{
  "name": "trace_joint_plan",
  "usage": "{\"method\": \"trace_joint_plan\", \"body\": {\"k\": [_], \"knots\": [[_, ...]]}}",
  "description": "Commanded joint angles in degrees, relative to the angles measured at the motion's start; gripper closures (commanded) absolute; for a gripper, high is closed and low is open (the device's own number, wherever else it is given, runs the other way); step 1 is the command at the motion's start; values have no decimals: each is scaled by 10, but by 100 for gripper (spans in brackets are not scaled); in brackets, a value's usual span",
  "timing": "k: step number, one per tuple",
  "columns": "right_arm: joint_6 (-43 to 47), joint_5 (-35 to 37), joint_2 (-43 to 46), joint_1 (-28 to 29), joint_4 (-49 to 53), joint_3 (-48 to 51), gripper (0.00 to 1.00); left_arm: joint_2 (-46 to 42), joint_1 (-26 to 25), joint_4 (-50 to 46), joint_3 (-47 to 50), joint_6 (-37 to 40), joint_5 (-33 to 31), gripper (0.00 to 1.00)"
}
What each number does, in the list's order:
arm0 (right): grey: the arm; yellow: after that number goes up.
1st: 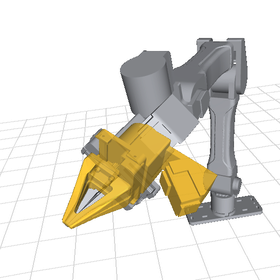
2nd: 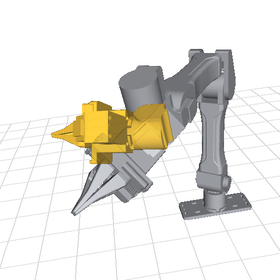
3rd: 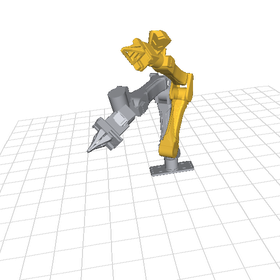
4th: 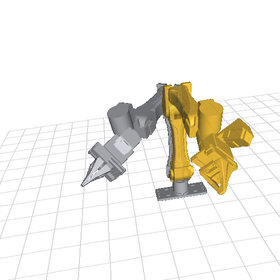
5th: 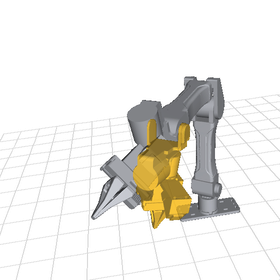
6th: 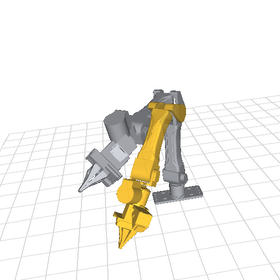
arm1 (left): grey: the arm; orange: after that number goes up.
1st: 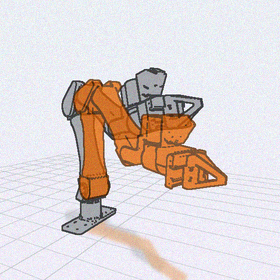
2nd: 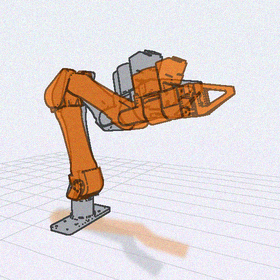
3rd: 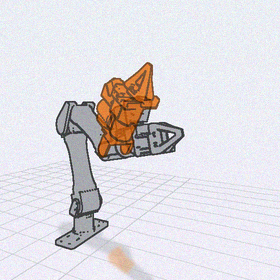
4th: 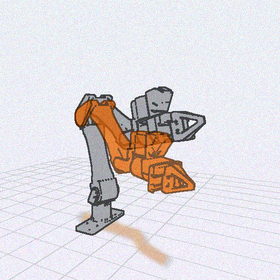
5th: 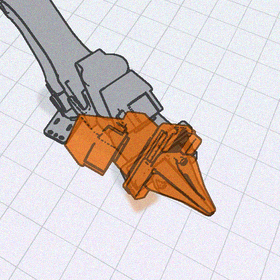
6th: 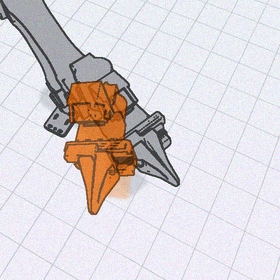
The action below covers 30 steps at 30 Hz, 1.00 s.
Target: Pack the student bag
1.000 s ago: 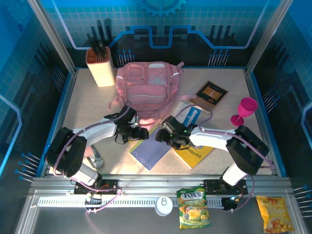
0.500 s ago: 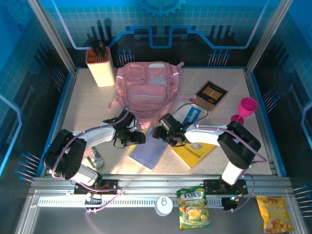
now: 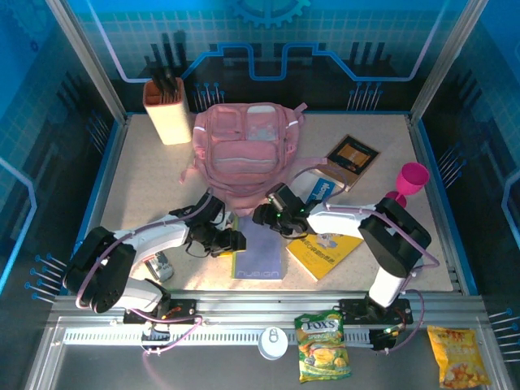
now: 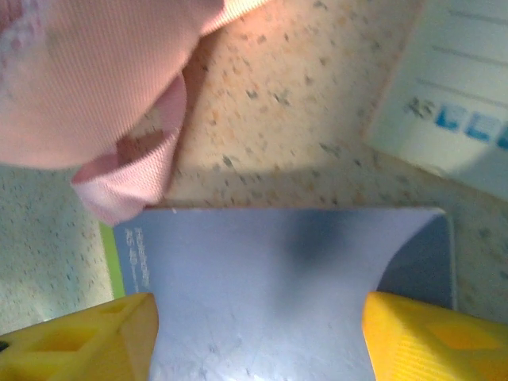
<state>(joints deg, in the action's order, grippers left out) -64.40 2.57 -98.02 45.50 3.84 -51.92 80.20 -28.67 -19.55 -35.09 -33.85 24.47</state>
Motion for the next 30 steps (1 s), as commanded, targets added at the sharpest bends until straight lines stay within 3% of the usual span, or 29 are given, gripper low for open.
{"method": "trace_joint_plan", "body": {"k": [1, 10, 21, 30], "knots": [[7, 1, 41, 20, 47, 12, 30, 1, -1, 13, 5, -19, -14, 44], [-30, -8, 39, 41, 57, 53, 30, 18, -2, 25, 2, -38, -31, 42], [-42, -27, -13, 36, 30, 55, 31, 31, -2, 75, 3, -49, 54, 44], [-55, -14, -5, 30, 28, 72, 31, -50, 4, 66, 0, -59, 78, 56]]}}
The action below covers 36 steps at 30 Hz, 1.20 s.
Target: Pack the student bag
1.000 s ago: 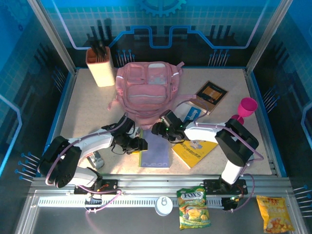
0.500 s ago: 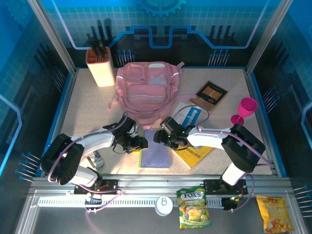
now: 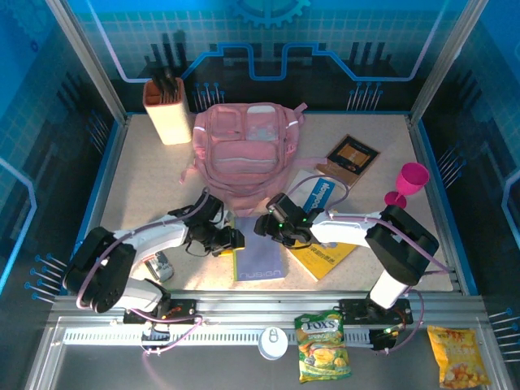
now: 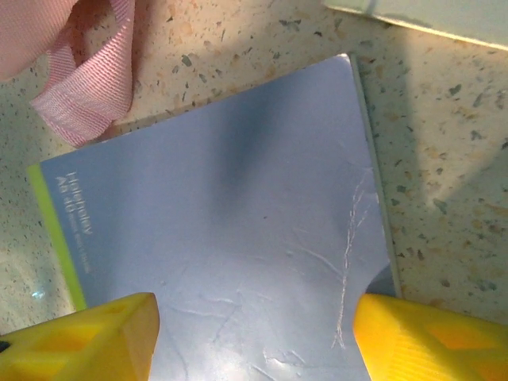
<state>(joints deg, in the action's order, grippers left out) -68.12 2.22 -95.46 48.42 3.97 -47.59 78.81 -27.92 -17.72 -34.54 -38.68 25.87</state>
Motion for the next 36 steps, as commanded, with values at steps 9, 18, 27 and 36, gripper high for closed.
{"method": "trace_joint_plan", "body": {"k": [9, 18, 27, 36], "knots": [[-17, -20, -38, -2, 3, 36, 33, -16, 1, 75, 11, -23, 62, 68], [-13, -17, -7, -10, -35, 64, 34, -1, 2, 61, -8, -35, 35, 93], [60, 19, 128, -65, -37, 88, 27, -119, 19, -18, -39, -7, -4, 100], [84, -37, 244, -163, -94, 104, 9, -168, 60, -26, -134, -12, -11, 100]]}}
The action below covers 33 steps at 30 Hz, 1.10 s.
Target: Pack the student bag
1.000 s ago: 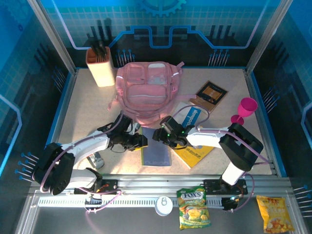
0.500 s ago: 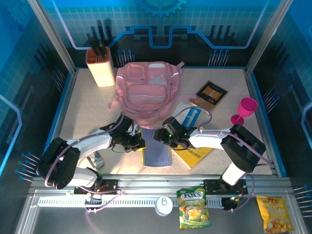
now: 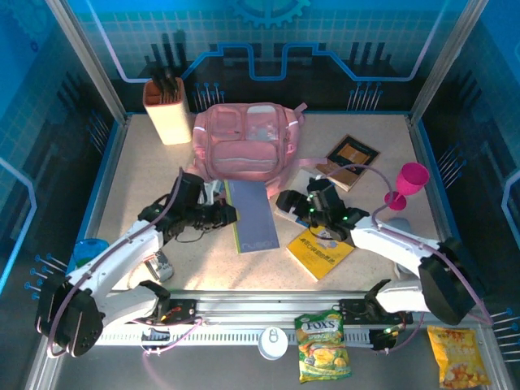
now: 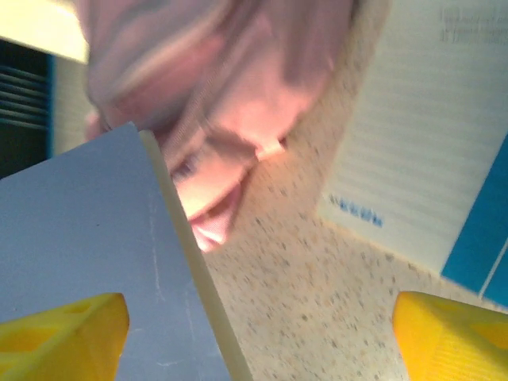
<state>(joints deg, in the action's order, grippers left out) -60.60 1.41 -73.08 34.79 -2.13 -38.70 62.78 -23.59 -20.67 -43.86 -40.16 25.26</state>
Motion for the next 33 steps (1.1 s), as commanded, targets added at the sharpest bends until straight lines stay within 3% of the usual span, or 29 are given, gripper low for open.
{"method": "trace_joint_plan", "body": {"k": [1, 10, 18, 24, 33], "knots": [[2, -45, 26, -37, -49, 19, 8, -4, 21, 14, -52, -4, -7, 100], [-93, -163, 16, -95, -173, 31, 3, 108, 49, 151, -154, -126, -38, 100], [-207, -249, -82, -102, -328, 11, 3, 181, 50, 273, -178, -245, -64, 100], [-259, -259, -147, -101, -420, -16, 8, 204, 50, 340, -164, -307, -54, 100], [-310, -229, -186, -92, -470, -27, 23, 203, 50, 359, -149, -321, -54, 100]]}}
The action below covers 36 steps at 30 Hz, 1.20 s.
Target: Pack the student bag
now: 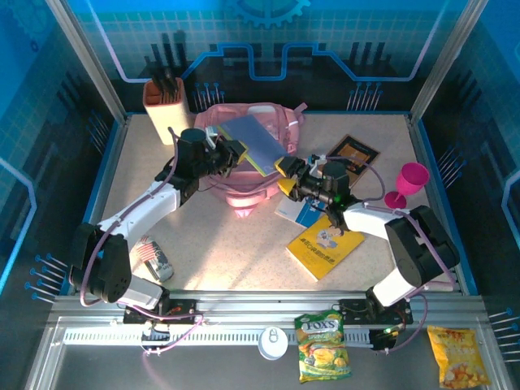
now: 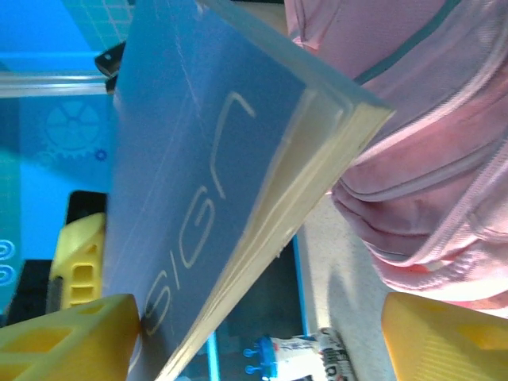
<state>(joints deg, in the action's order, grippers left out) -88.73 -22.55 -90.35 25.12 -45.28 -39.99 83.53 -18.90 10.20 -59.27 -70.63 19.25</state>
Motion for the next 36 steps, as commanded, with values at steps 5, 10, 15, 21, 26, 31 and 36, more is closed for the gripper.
{"method": "trace_joint_plan", "body": {"k": [5, 10, 15, 21, 26, 31, 36], "knots": [[-39, 29, -11, 13, -46, -16, 32, -3, 3, 61, 15, -17, 5, 100], [-41, 50, -6, 19, -50, -17, 39, -3, 2, 69, 22, -17, 13, 100], [-35, 50, -22, 19, -111, -28, 51, -1, 2, 70, 28, -15, 21, 99], [-24, 42, -37, 15, -159, -35, 65, 2, 2, 59, 31, 1, 28, 97], [-1, 38, -23, 8, -99, -31, 82, -1, 3, 27, 39, 24, 17, 87], [51, 47, 24, -4, 4, -19, 92, 4, 5, -32, 37, 89, 9, 61], [132, 70, 95, -36, 158, -7, 96, 57, -3, -223, -47, 276, 16, 32]]}}
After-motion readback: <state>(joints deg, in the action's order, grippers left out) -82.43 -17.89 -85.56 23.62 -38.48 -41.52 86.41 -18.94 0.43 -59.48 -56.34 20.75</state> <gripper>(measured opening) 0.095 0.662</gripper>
